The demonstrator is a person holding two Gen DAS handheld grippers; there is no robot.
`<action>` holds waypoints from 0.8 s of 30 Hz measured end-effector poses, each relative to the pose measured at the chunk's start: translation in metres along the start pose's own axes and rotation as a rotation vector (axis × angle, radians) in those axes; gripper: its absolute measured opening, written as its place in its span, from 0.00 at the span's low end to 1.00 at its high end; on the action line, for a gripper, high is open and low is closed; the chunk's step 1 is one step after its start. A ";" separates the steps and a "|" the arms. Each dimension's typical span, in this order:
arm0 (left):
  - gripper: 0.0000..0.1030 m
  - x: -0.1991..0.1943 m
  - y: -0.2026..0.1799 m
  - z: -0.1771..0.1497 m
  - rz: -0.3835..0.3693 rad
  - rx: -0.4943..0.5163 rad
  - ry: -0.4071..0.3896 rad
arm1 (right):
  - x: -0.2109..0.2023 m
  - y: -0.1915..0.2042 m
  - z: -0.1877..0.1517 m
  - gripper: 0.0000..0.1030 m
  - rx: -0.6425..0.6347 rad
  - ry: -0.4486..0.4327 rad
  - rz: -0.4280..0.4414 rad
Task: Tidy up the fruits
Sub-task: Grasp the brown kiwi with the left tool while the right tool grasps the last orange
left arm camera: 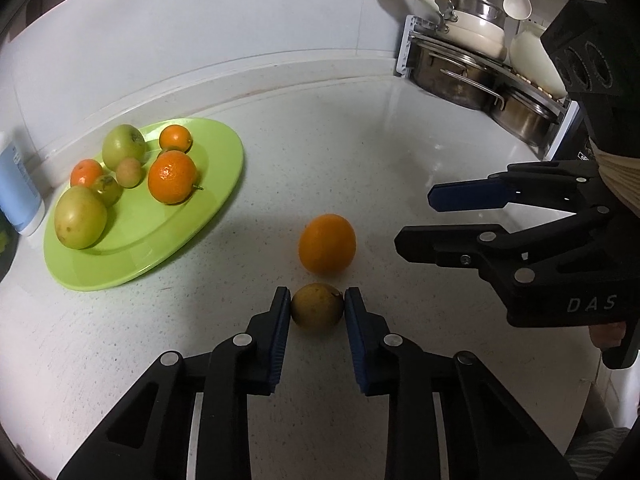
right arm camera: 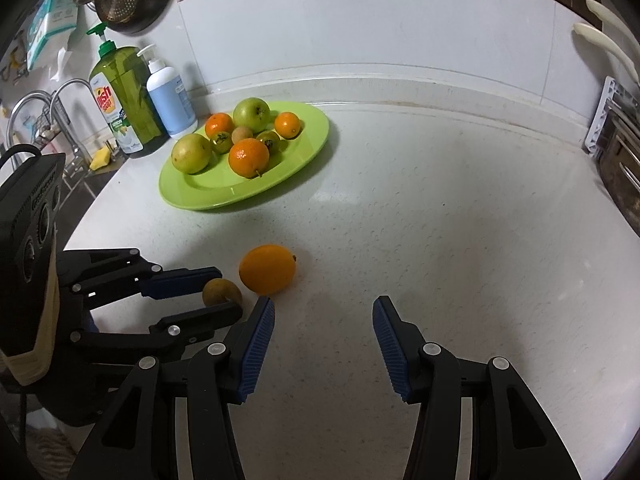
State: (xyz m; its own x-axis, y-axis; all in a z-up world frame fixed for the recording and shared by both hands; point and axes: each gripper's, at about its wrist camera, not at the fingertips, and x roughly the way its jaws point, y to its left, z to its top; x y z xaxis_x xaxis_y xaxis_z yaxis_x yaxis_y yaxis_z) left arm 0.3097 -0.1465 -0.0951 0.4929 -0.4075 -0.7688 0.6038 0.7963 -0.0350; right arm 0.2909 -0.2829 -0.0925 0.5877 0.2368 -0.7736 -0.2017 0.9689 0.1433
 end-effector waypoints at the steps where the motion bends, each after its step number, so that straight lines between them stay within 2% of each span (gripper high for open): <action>1: 0.27 -0.002 0.000 0.000 0.007 -0.002 -0.003 | 0.000 0.000 0.000 0.51 0.001 0.000 0.001; 12: 0.27 -0.027 0.030 0.003 0.105 -0.094 -0.041 | 0.018 0.020 0.014 0.51 -0.019 0.010 0.058; 24: 0.27 -0.035 0.051 -0.006 0.139 -0.159 -0.045 | 0.047 0.036 0.024 0.50 -0.041 0.074 0.046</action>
State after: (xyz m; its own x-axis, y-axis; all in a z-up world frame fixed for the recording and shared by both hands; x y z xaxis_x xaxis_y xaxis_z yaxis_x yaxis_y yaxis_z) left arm 0.3190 -0.0887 -0.0741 0.5942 -0.3056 -0.7440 0.4236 0.9052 -0.0335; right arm 0.3299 -0.2349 -0.1088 0.5179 0.2736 -0.8105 -0.2596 0.9530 0.1559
